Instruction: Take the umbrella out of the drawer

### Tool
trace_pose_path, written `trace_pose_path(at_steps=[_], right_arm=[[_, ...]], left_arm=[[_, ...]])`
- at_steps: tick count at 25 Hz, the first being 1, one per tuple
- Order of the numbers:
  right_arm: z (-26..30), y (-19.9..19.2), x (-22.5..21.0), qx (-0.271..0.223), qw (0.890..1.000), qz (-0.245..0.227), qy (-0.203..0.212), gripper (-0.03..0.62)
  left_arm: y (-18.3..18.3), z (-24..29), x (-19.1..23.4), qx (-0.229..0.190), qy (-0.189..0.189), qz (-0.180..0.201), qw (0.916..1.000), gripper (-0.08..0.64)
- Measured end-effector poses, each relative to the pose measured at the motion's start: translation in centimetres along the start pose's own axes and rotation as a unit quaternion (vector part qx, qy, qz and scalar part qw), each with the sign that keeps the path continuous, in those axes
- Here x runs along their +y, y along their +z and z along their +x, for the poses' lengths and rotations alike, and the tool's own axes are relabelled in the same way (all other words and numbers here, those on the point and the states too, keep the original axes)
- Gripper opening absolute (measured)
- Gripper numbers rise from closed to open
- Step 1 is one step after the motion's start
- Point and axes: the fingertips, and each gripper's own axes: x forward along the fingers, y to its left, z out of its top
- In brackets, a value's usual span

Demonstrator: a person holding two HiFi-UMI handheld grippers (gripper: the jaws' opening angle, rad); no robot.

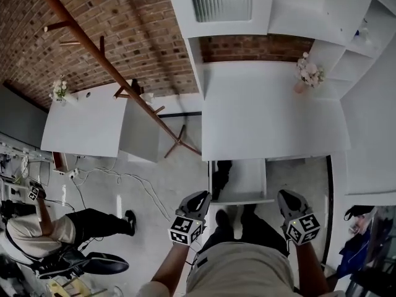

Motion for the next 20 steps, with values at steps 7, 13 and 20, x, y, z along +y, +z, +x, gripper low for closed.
trace_pose_path(at_steps=[7,13,20], right_arm=[[1.9,-0.7,-3.7,0.026,0.999,0.014,0.018,0.031],[3.7,-2.1,-6.3,0.053,0.997,0.030,0.037,0.031],[5.9,-3.7,-8.3,0.085,0.994,0.045,0.060,0.031]], left_arm=[[-1.2,4.3,-0.3,0.033,0.001,-0.007,0.9994,0.028],[-2.3,8.0,-0.3,0.065,-0.004,-0.002,0.9979,0.029],[-6.1,11.7,1.6,0.125,0.000,-0.010,0.9921,0.034]])
